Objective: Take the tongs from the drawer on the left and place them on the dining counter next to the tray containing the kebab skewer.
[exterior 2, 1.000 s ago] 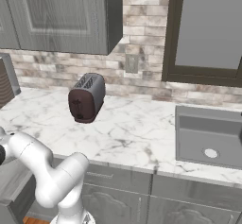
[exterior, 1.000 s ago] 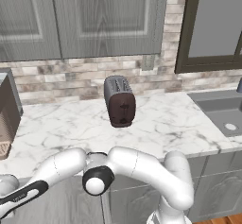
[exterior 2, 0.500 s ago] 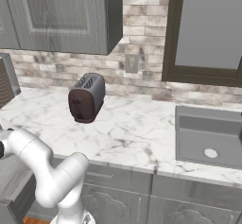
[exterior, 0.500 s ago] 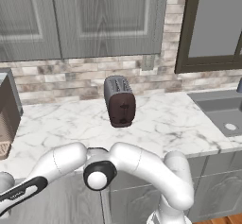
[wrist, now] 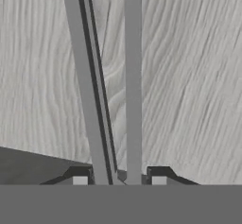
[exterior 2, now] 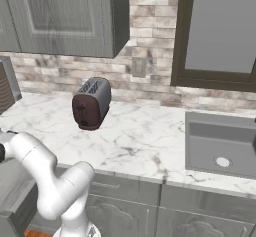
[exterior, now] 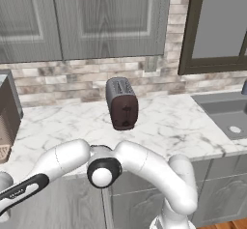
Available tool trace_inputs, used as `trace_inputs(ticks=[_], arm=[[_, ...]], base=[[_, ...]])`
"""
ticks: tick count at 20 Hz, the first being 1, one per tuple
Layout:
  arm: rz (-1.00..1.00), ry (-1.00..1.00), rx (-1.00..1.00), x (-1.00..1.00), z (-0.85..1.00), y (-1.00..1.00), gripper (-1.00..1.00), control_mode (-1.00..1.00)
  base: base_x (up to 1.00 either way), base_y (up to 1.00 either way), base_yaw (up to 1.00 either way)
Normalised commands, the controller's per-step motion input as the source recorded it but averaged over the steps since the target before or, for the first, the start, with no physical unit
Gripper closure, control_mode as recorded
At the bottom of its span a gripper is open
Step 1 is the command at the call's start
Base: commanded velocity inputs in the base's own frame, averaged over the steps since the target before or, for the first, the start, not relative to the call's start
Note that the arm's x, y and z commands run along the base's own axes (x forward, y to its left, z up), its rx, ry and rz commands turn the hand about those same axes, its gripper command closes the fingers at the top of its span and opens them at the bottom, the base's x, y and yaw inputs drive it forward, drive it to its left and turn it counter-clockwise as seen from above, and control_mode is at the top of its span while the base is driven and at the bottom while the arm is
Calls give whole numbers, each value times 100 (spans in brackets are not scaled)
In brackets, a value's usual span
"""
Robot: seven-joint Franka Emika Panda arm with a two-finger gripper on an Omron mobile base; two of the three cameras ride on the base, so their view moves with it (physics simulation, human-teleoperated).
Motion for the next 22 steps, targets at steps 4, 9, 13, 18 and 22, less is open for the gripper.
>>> trace_inputs(ticks=[4, 9, 13, 18, 22], arm=[[9, 0, 1, -61, 51, -16, 100, -100], [7, -1, 1, -66, 35, -22, 100, -100], [4, -13, 3, -18, 70, -37, 100, -100], [0, -11, 7, 8, 82, -40, 100, -100], [0, -5, 11, 0, 71, -69, 100, -100]], base=[[0, 0, 0], [0, 0, 0], [0, 0, 0], [0, 0, 0], [0, 0, 0]])
